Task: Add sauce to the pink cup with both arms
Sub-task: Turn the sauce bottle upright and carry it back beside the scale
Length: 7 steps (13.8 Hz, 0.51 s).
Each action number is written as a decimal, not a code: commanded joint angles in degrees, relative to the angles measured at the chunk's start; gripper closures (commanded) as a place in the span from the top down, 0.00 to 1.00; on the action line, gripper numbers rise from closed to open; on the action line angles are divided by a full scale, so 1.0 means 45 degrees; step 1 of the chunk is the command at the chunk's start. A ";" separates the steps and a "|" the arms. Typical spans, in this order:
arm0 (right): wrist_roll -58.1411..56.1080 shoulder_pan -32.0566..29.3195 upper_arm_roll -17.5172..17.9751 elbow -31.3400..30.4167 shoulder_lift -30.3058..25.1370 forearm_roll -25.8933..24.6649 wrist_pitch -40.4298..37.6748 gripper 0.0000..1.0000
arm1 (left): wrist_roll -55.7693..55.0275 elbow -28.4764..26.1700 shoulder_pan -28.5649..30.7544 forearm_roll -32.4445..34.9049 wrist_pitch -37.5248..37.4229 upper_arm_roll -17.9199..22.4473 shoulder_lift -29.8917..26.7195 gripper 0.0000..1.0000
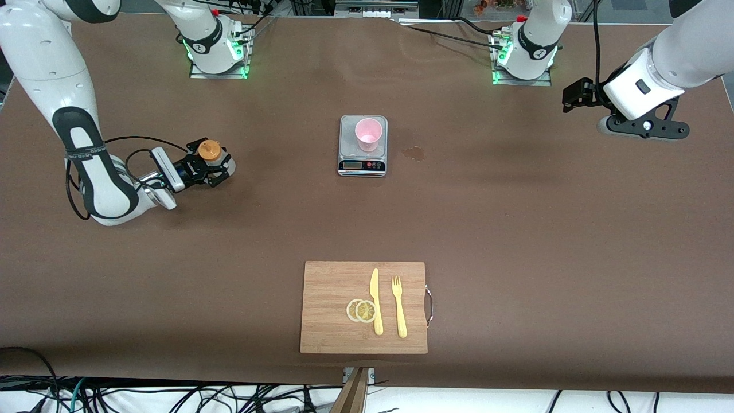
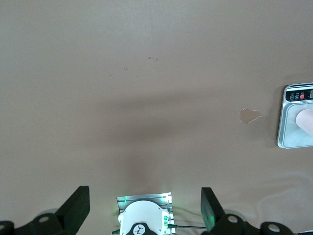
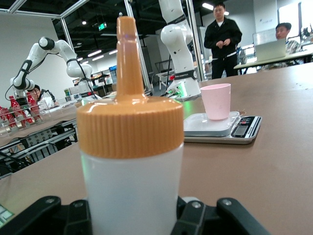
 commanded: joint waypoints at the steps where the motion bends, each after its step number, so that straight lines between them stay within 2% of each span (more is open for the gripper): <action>1: -0.0223 -0.0368 0.0013 0.0296 0.0100 -0.0291 -0.0508 0.06 | -0.0022 0.0313 -0.0022 0.0245 -0.0264 -0.0016 0.0089 1.00; 3: -0.0184 -0.0466 -0.0007 0.0277 0.0100 -0.0408 -0.0644 0.32 | -0.0022 0.0313 -0.0022 0.0245 -0.0264 -0.0016 0.0089 1.00; 5: -0.0204 -0.0486 -0.0085 0.0296 0.0216 -0.0487 -0.0644 0.83 | -0.0022 0.0313 -0.0022 0.0245 -0.0264 -0.0016 0.0089 1.00; 6: -0.0204 -0.0525 -0.0124 0.0296 0.0236 -0.0507 -0.0664 1.00 | -0.0022 0.0313 -0.0022 0.0245 -0.0264 -0.0016 0.0089 1.00; 7: -0.0204 -0.0583 -0.0182 0.0296 0.0236 -0.0507 -0.0683 1.00 | -0.0022 0.0313 -0.0022 0.0245 -0.0264 -0.0016 0.0089 1.00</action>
